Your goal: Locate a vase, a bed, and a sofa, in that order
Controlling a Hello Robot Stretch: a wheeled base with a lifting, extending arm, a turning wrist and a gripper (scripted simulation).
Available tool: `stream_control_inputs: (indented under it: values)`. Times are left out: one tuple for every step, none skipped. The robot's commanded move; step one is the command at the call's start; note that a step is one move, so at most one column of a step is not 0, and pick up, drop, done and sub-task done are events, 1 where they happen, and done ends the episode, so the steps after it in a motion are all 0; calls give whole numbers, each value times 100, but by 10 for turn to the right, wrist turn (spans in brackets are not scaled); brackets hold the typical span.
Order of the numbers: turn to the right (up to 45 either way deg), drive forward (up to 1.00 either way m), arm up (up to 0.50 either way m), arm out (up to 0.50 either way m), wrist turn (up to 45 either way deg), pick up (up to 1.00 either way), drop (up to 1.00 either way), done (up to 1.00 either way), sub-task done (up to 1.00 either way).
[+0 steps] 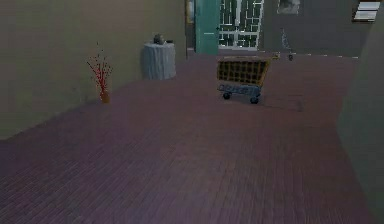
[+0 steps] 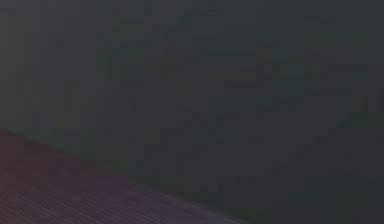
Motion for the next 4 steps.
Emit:
stream_control_inputs:
  values:
    - [0, 100, 0, 0, 0, 0, 0, 0, 0]
    - [-30, 0, 0, 0, 0, 0, 0, 0, 0]
    - [0, 100, 0, 0, 0, 0, 0, 0, 0]
    - [0, 100, 0, 0, 0, 0, 0, 0, 0]
